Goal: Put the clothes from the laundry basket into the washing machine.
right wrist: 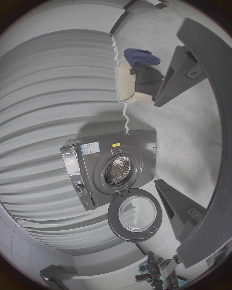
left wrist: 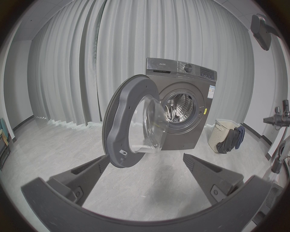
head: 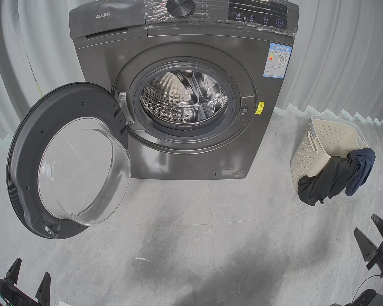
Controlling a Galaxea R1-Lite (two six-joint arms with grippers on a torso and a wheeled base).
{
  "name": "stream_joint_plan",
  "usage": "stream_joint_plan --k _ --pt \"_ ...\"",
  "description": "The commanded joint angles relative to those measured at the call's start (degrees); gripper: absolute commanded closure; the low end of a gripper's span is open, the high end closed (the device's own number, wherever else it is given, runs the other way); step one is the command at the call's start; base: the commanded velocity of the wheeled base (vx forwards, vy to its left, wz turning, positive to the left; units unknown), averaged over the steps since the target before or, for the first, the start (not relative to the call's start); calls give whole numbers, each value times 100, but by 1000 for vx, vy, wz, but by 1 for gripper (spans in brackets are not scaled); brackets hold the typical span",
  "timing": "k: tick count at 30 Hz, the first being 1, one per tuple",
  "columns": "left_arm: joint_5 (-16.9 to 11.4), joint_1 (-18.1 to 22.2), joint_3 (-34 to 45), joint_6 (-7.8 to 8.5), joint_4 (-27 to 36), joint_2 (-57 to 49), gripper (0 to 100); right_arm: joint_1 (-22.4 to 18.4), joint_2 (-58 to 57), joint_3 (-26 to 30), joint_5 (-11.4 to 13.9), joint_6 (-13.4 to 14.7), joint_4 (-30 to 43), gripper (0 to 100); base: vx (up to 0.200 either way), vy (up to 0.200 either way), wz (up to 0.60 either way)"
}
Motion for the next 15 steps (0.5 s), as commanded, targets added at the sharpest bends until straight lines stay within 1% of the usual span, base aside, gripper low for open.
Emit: stream_joint_plan --k 1,5,6,8,9,10,11,12,13,14,15 --pt "1 1 84 3 0 -68 0 -956 -2932 380 529 -115 2272 0 0 0 0" --pt "1 1 84 3 0 -68 0 -956 -2932 380 555 -177 2201 0 0 0 0" --pt "1 1 84 3 0 -68 0 -956 -2932 380 494 -273 2280 0 0 0 0" --pt "1 1 84 -6 0 -68 0 -956 -2932 380 397 -317 2307 0 0 0 0" --pt "1 1 84 -6 0 -68 0 -956 -2932 380 388 -317 2307 0 0 0 0" --pt "1 1 84 -6 0 -68 0 -956 -2932 372 169 -352 2324 0 0 0 0" --pt "1 1 84 -6 0 -68 0 -956 -2932 372 133 -361 2324 0 0 0 0" --pt "1 1 84 -6 0 -68 0 -965 -2932 372 -130 -484 2342 0 0 0 0" --pt "1 1 84 -6 0 -68 0 -965 -2932 380 -262 -449 2447 0 0 0 0" --pt "1 1 84 -6 0 -60 0 -965 -2932 380 -368 -423 2579 0 0 0 0" --pt "1 1 84 -6 0 -60 0 -956 -2932 372 -368 -405 2632 0 0 0 0"
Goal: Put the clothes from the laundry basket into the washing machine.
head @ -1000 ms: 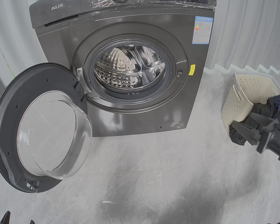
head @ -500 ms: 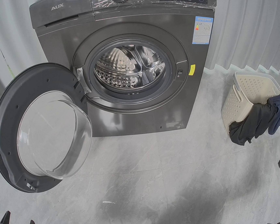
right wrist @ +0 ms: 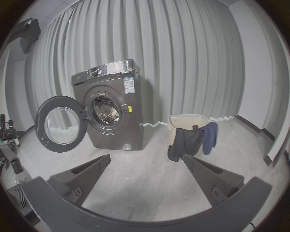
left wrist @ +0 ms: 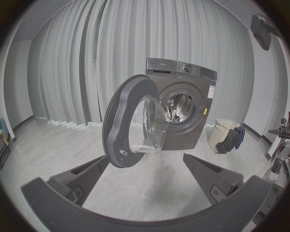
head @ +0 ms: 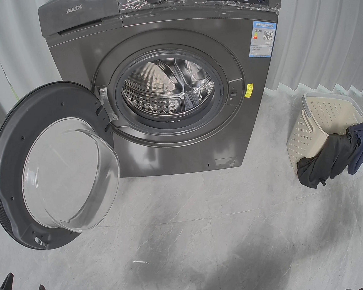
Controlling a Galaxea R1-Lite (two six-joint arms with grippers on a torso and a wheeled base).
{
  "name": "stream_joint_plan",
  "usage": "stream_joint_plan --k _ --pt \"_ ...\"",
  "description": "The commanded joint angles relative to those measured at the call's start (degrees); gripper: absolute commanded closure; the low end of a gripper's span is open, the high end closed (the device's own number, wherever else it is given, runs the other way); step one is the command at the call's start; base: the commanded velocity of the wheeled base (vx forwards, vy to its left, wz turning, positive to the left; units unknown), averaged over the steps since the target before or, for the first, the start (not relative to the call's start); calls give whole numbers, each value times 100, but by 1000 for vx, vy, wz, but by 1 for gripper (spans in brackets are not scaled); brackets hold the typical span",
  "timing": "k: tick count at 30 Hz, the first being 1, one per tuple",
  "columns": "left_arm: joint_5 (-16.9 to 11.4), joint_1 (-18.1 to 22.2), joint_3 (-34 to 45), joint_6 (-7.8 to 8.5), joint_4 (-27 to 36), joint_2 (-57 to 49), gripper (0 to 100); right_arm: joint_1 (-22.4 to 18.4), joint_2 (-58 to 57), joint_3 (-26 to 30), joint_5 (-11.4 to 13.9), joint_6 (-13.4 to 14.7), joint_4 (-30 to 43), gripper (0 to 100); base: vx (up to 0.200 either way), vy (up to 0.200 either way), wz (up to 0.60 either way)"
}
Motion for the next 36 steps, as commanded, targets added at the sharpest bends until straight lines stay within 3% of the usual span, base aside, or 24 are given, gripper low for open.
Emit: stream_joint_plan --k 1,3,4,6,8,15,18,36 --pt "1 1 84 -4 2 -60 0 -31 -267 104 -203 -15 185 0 0 0 0" --pt "1 1 84 -4 2 -60 0 -31 -267 104 -185 -59 203 0 0 0 0" --pt "1 1 84 5 2 -60 0 -22 -267 104 -150 -226 212 0 0 0 0" --pt "1 1 84 5 2 -60 0 -22 -267 104 87 -376 212 0 0 0 0" --pt "1 1 84 14 2 -60 0 -13 -267 104 166 -402 212 0 0 0 0" --pt "1 1 75 49 2 -51 0 -22 -267 95 78 -112 194 0 0 -200 0" --pt "1 1 75 40 2 -60 0 -22 -267 95 96 -235 203 0 0 -200 0" --pt "1 1 84 5 2 -60 0 -22 -267 104 70 -156 194 0 0 -200 0"
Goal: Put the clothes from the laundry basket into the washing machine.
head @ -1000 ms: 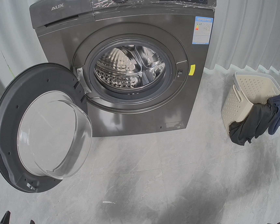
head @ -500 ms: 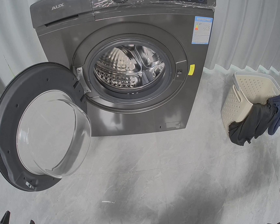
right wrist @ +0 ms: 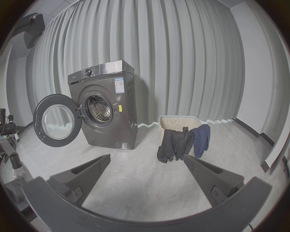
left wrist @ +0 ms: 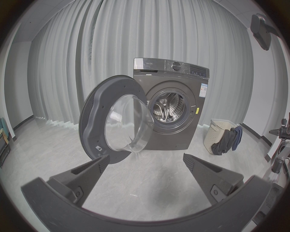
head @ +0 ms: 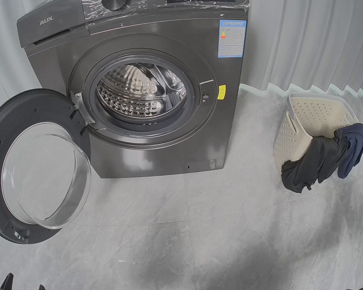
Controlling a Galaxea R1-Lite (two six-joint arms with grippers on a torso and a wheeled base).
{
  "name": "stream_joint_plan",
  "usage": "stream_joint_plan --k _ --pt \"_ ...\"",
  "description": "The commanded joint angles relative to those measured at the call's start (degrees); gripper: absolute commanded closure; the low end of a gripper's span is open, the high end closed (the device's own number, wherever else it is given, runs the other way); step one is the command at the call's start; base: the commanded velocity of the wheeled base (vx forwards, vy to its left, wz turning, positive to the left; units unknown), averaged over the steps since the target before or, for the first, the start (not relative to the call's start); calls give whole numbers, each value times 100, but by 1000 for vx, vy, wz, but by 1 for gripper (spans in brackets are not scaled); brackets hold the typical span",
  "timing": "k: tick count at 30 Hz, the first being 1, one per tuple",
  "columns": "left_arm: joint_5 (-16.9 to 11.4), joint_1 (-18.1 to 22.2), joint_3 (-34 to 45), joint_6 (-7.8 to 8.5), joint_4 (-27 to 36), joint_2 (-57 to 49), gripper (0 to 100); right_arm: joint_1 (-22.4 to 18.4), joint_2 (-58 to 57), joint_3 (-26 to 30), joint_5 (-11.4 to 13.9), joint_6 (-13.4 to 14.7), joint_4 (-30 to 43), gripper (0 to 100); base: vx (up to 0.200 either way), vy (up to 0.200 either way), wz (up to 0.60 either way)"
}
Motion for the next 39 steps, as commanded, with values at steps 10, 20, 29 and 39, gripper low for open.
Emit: stream_joint_plan --k 10,20,29,39 --pt "1 1 84 -3 3 -77 0 -6 -60 101 -1 -62 4 0 0 -160 0" --pt "1 1 84 -3 3 -77 0 2 -60 101 -1 -62 4 0 120 0 0" --pt "1 1 84 -12 3 -77 0 2 -60 101 -1 -62 4 0 133 0 0" --pt "1 1 84 -12 3 -77 0 2 -60 92 -1 -62 4 0 0 -80 0"
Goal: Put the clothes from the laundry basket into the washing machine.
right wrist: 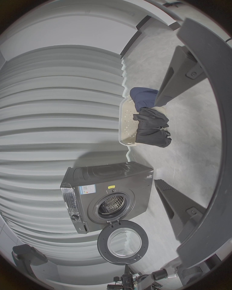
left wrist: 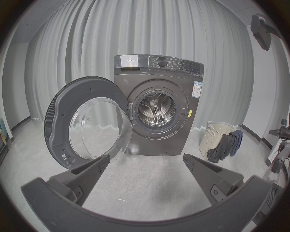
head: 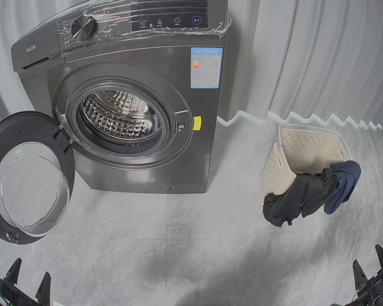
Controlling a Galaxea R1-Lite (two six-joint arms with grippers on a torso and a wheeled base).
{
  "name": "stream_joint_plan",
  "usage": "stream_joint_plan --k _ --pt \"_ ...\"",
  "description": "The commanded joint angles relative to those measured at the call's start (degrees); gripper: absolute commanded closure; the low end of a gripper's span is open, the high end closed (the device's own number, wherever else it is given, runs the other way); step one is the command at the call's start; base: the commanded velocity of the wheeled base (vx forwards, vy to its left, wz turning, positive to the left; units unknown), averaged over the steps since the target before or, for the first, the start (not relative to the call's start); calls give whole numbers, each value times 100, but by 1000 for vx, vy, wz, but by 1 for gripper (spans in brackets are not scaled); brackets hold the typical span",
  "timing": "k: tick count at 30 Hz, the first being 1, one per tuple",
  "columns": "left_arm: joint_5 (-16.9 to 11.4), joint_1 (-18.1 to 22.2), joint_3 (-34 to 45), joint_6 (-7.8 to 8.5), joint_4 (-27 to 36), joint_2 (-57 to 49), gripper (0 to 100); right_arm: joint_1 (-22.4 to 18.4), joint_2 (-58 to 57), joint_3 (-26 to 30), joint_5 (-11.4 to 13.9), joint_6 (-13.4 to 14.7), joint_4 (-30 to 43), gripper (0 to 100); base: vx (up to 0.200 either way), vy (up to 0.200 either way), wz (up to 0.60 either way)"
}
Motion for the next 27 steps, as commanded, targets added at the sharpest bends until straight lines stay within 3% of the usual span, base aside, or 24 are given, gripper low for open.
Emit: stream_joint_plan --k 1,27 --pt "1 1 84 -4 0 -77 0 9 -74 92 -1 -2 -1 0 0 -200 0" --pt "1 1 84 -4 0 -77 0 0 -74 92 -1 -2 -1 0 0 -200 0"
